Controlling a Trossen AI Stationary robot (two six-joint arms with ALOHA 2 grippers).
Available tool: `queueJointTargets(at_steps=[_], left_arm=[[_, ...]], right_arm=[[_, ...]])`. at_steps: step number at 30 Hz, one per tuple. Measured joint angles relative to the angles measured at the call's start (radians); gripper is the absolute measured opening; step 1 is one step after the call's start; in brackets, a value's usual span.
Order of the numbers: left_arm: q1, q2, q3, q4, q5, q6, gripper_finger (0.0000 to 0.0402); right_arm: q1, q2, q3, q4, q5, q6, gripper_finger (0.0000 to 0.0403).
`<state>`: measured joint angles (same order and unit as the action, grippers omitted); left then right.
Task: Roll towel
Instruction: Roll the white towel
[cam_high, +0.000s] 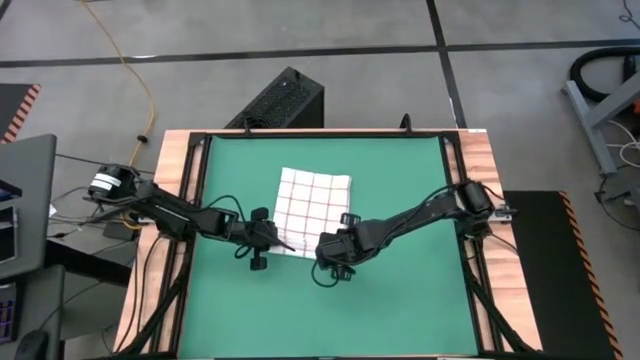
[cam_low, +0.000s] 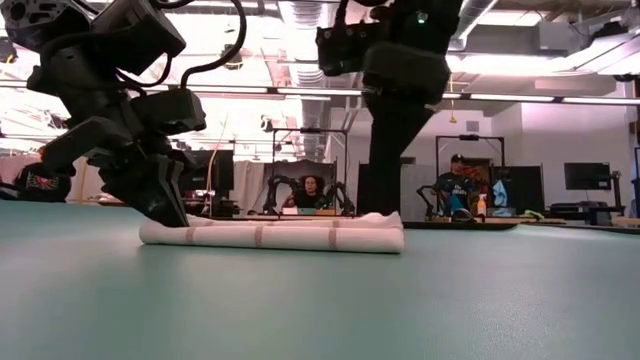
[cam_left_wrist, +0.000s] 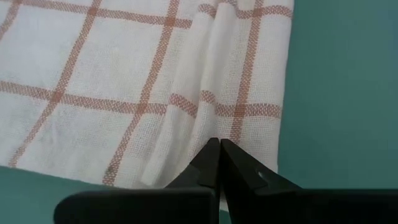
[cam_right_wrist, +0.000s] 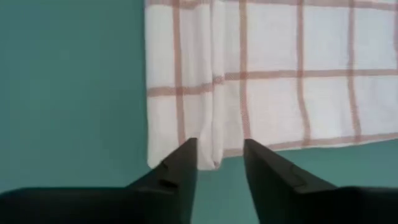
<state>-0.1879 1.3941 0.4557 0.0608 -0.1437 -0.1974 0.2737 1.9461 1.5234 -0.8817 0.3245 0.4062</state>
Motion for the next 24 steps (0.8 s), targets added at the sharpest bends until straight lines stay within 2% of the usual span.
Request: queueJointTargets(at_steps=[4,8,10,12,17,24], left_arm=[[0.0,0.0,0.0,0.0,0.0,0.0,0.0],[0.0,0.0,0.0,0.002,0.001,-0.002,0.0],[0.0,0.0,0.0,0.002,0.001,-0.004,0.0],[0.0,0.0,0.0,0.002,0.001,-0.006,0.0],[0.0,0.0,0.0,0.003,0.002,-0.006,0.0],[0.0,0.0,0.0,0.004,0.006,0.001,0.0]], right_arm=[[0.011,-0.025,-0.001,0.013,-0.049,-0.058,0.0203],[0.072,-0.025,-0.026,0.135,-0.057,-0.245,0.0215],[0.094,-0.009,-0.047,0.186,-0.068,-0.281,0.0216],[0.1,-0.007,-0.078,0.233,-0.057,-0.275,0.0216],[0.082,-0.009,-0.153,0.254,0.057,-0.185,0.0216],[0.059,-0.009,-0.2,0.323,0.015,-0.178,0.0217]])
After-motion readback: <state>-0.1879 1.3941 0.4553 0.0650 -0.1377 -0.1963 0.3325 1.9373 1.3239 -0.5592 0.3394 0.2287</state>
